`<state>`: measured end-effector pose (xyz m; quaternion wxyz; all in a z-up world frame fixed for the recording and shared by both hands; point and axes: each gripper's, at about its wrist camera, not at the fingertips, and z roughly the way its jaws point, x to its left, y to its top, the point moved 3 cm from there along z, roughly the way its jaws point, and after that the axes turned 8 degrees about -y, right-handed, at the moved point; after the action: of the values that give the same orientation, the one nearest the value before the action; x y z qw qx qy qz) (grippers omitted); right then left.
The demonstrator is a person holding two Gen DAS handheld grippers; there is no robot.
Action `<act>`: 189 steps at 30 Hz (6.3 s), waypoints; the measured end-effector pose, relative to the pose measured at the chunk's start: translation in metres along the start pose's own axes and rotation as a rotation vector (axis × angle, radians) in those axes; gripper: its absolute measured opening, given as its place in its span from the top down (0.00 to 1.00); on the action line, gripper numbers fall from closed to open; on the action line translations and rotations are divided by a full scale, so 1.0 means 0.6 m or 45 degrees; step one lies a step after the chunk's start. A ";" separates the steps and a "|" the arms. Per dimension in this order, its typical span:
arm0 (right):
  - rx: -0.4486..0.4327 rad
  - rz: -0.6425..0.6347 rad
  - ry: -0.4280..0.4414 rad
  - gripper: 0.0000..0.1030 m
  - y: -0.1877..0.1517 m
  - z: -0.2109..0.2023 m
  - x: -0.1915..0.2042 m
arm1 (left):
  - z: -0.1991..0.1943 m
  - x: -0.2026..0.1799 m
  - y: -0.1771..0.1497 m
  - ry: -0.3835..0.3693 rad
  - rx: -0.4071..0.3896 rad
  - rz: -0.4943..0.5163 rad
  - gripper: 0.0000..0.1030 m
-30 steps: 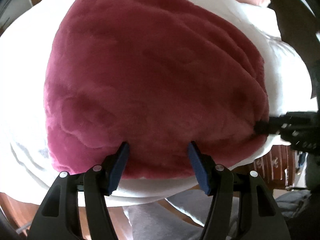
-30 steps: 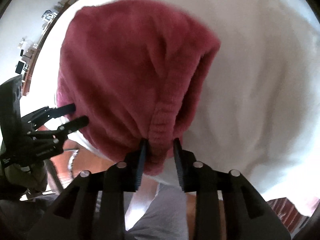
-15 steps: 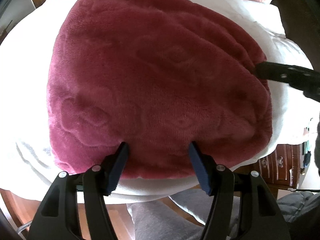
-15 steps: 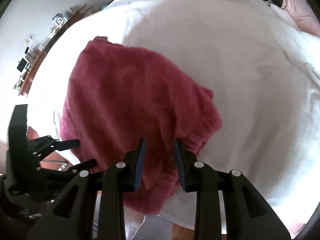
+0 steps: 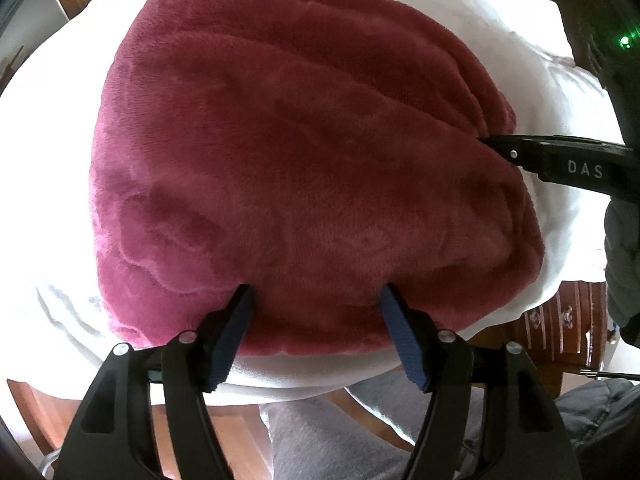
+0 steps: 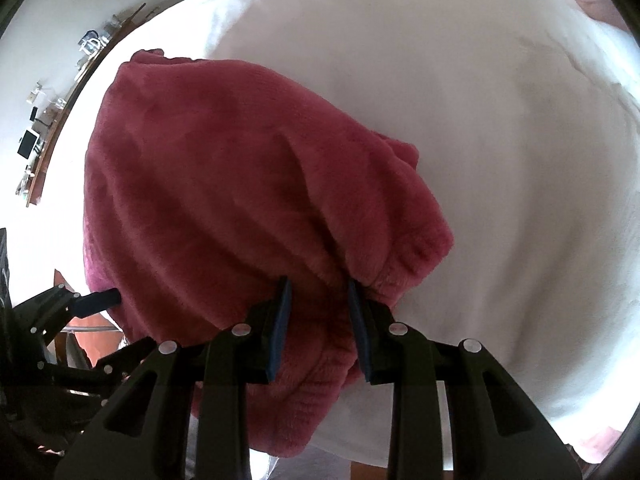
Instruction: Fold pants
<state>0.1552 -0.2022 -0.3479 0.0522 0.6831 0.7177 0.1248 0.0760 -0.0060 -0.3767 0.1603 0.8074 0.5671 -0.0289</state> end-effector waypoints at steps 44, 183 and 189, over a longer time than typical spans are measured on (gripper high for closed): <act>0.060 0.055 -0.083 0.68 0.025 0.051 -0.002 | 0.115 -0.035 0.044 -0.045 0.175 0.017 0.05; -0.024 0.763 0.217 0.54 -0.037 -0.037 -0.025 | -0.022 0.245 0.180 -0.759 0.165 -0.100 0.48; -0.061 0.789 0.202 0.54 -0.031 -0.067 -0.011 | -0.052 0.247 0.189 -0.762 0.118 -0.071 0.48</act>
<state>0.1276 -0.2139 -0.3144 -0.0282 0.8559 0.4741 0.2045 0.2294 0.1028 -0.3553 0.2824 0.7536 0.5145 -0.2959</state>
